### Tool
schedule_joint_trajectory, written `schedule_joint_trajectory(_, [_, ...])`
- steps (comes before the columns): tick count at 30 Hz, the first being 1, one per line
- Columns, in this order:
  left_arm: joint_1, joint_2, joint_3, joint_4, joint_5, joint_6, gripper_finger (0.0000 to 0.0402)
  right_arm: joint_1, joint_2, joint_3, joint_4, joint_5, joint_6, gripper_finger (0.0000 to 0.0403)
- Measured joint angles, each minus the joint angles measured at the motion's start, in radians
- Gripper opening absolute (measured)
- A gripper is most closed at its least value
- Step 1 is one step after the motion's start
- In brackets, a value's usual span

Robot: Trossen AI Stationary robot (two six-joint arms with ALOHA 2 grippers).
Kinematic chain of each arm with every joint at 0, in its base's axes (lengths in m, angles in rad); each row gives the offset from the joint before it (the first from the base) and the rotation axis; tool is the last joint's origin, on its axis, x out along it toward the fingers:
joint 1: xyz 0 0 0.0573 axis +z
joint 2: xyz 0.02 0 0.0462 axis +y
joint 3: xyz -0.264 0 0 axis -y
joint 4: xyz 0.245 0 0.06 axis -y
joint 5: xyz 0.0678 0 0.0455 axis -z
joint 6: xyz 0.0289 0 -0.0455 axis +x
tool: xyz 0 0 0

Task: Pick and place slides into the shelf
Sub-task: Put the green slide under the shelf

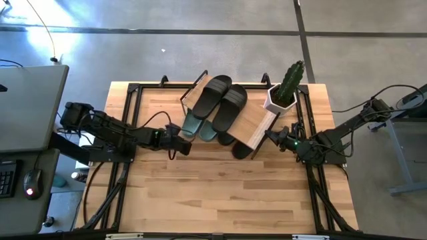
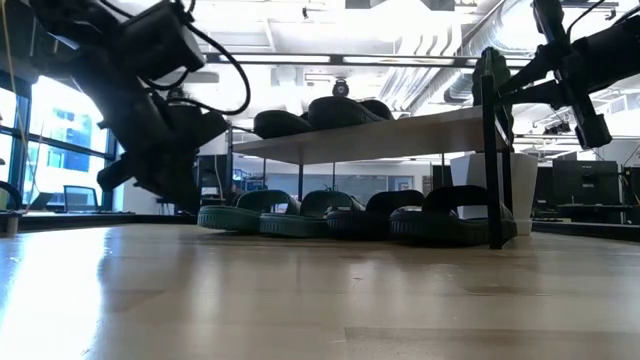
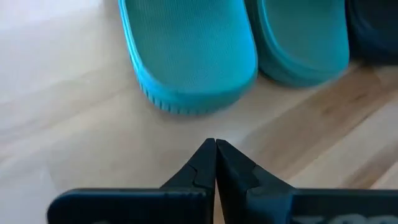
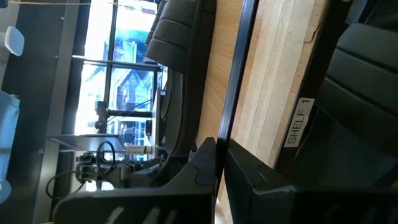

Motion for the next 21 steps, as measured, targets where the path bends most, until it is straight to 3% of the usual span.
schedule_joint_trajectory(21, [0.164, 0.000, 0.000, 0.036, 0.075, 0.097, 0.0000, 0.000, 0.000, 0.000, 0.007, -0.005, -0.013, 0.0000])
